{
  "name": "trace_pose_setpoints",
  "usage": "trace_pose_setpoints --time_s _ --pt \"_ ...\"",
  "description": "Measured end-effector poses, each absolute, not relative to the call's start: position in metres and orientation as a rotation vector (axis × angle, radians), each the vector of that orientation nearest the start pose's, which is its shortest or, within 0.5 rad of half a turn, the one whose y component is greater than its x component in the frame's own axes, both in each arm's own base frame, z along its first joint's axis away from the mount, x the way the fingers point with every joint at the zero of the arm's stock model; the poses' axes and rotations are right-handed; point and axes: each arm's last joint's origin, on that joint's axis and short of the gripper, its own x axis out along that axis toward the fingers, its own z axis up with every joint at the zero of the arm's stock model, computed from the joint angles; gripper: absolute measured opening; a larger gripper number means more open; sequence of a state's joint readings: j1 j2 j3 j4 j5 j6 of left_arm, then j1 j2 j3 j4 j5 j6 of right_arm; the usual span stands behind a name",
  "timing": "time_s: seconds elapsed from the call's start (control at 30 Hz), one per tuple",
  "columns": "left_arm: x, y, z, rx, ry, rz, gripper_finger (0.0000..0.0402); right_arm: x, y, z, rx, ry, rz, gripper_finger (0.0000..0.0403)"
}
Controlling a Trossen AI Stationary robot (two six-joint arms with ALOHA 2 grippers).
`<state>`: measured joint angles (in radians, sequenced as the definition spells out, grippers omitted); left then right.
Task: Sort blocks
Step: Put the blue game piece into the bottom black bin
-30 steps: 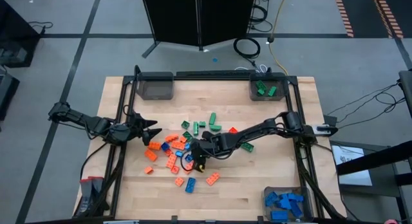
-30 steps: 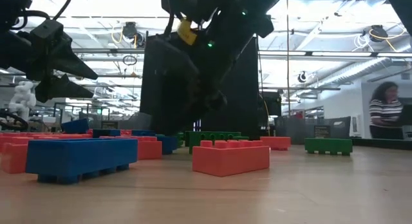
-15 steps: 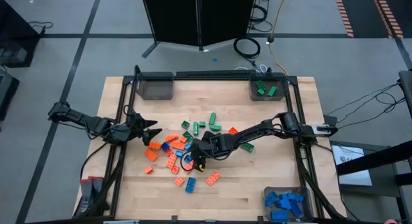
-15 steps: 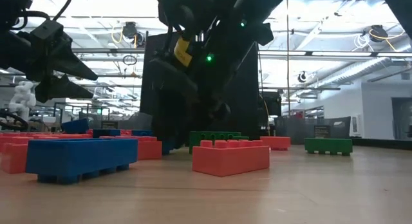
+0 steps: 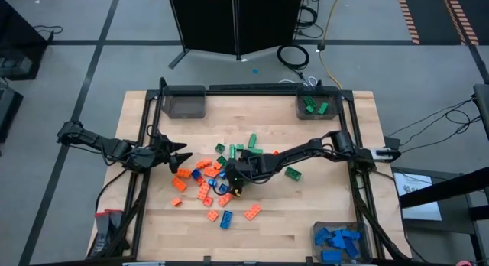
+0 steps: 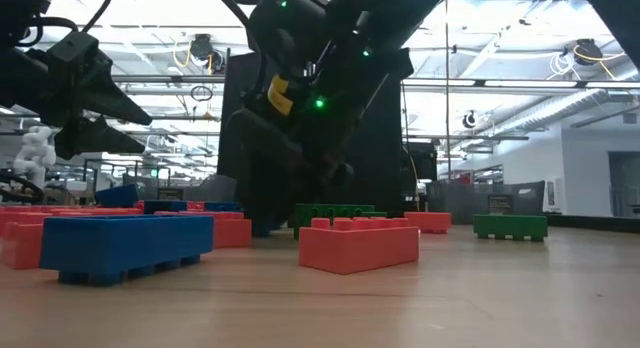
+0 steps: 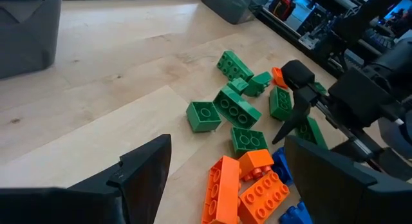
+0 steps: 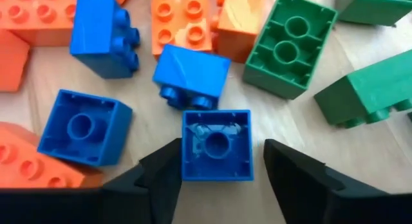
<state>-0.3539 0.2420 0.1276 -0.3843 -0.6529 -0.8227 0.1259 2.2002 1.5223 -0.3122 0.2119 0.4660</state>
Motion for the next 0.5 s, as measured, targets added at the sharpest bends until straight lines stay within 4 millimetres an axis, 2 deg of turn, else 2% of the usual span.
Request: trace_pose_setpoints --time_s 0.2,0.37,0.5 --pt "0.094 -0.016 0.155 -0.562 0.288 0.449 0.0303 0.454 0.047 0.13 0.284 0.93 -0.315 0.0122" --pt "0.094 -0.016 0.155 -0.561 0.288 0.449 0.0303 0.454 0.047 0.13 0.318 0.924 -0.33 0.0121" --pt "0.094 -0.016 0.155 -0.561 0.288 0.449 0.0303 0.452 0.047 0.15 0.345 0.887 -0.325 0.0121"
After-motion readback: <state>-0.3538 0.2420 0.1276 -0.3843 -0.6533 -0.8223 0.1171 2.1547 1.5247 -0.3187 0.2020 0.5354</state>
